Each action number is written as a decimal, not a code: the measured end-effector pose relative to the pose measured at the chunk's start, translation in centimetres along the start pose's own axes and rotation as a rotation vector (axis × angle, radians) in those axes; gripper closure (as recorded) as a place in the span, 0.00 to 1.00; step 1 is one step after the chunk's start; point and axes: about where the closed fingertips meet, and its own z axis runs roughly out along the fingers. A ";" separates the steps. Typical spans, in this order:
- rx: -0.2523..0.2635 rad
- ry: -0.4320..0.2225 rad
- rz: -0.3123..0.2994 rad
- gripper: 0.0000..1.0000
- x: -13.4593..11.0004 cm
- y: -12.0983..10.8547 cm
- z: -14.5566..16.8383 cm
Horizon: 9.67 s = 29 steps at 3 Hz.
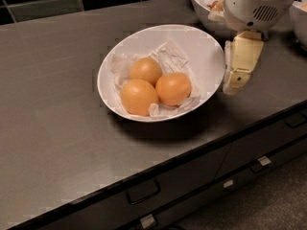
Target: Pick orange from white bowl
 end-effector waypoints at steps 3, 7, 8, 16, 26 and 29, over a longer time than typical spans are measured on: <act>-0.034 -0.034 -0.100 0.15 -4.2 -1.5 2.7; -0.075 -0.034 -0.128 0.22 -5.2 -2.0 4.8; -0.097 -0.033 -0.135 0.22 -5.4 -2.3 6.0; -0.210 -0.074 -0.139 0.26 -5.6 -0.7 11.4; -0.159 -0.087 -0.134 0.34 -5.0 0.5 14.6; -0.159 -0.087 -0.134 1.00 -5.0 0.5 14.6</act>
Offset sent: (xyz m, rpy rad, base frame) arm 0.0186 0.0505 -0.0168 -0.0137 0.0508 0.1365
